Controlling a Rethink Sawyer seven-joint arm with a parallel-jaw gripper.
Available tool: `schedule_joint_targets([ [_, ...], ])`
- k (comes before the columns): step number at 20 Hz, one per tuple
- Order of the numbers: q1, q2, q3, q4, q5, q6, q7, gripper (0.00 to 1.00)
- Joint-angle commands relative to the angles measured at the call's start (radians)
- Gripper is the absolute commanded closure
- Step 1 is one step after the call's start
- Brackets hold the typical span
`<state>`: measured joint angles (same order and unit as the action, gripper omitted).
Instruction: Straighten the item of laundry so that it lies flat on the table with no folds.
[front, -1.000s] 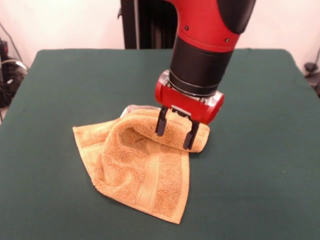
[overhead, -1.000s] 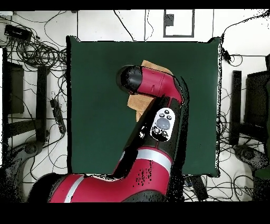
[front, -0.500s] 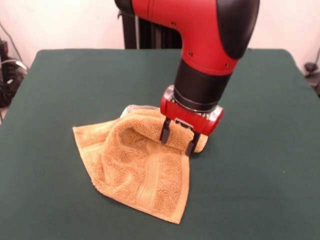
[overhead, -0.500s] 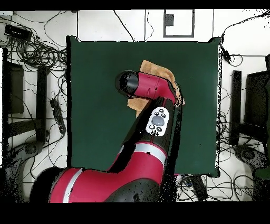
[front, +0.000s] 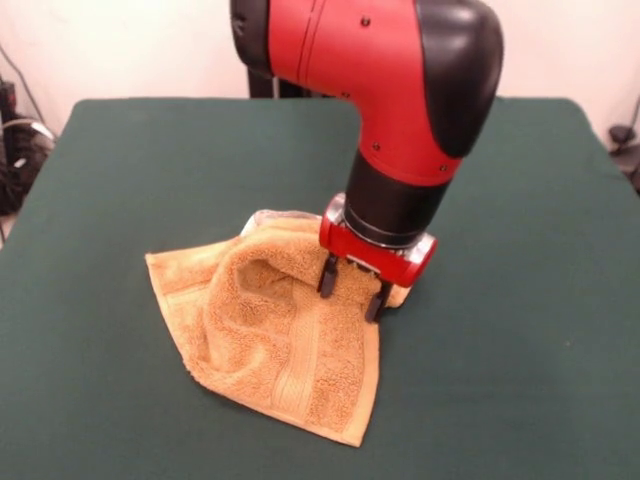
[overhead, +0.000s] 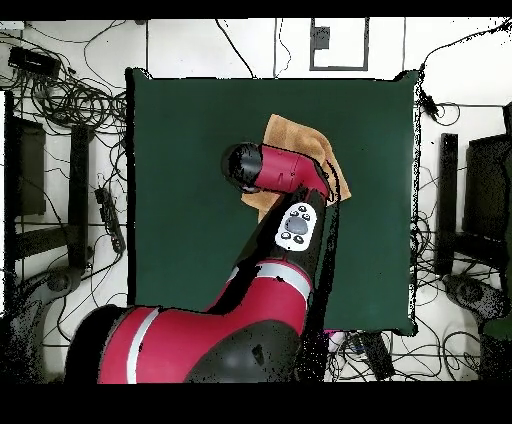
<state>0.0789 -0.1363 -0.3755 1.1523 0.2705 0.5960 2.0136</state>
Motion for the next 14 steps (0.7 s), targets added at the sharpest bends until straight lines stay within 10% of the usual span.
schedule_joint_targets([
  [1,-0.002,0.019,0.056,0.116,0.048,0.122,0.256,0.0],
  [14,-0.044,-0.104,0.061,0.17,0.032,0.408,0.196,0.0],
])
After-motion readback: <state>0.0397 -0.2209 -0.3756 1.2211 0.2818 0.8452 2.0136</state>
